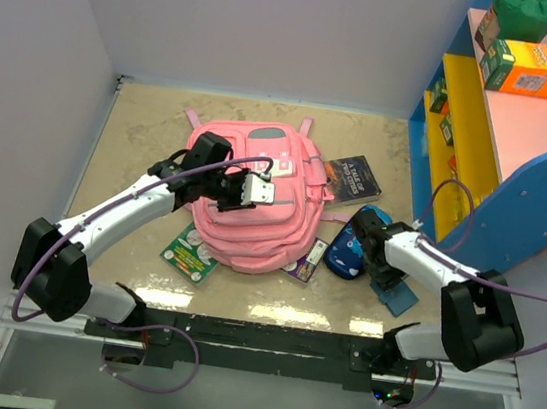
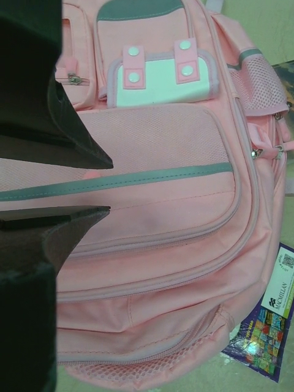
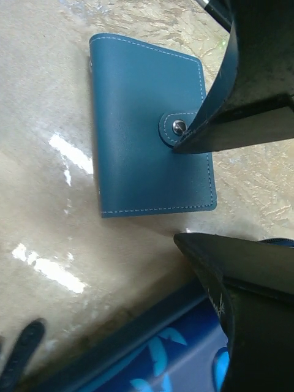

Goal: Pack the student bag
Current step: Move the stationery to the center of the board.

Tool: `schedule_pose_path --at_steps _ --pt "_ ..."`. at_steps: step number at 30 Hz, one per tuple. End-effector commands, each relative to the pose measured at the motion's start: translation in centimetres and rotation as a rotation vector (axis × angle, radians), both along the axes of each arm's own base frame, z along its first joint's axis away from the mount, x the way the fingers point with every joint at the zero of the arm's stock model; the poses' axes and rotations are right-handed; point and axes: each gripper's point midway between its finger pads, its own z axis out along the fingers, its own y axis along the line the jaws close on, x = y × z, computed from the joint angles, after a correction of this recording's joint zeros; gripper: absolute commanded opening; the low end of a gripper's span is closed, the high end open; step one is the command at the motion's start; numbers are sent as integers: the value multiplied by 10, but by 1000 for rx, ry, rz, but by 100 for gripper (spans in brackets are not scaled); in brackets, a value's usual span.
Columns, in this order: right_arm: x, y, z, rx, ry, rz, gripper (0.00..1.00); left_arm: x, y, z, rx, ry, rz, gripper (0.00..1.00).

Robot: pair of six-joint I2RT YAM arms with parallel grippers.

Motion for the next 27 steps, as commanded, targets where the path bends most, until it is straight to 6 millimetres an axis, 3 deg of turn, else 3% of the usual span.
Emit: schedule_pose_path --at_steps 1,6,12,17,20,21,24,27 --pt "-1 38 -7 112 -35 -34 57 4 0 13 -12 -45 -8 34" --pt "-6 100 -3 227 -38 114 51 4 1 15 -9 -47 -8 34" --pt "-30 142 0 305 1 242 49 5 1 17 -8 -58 -5 34" --pt "-23 175 5 374 -31 462 45 5 1 16 -10 -49 -2 34" --pt "-12 199 19 362 -51 672 52 4 1 16 -10 -47 -3 34" --pt "-6 211 33 360 -73 724 54 5 2 16 -7 -49 1 34" --pt "-4 212 54 264 -81 827 59 5 1 18 -10 -50 2 34" --pt "-12 180 64 179 -78 750 74 5 1 19 -9 -49 2 34"
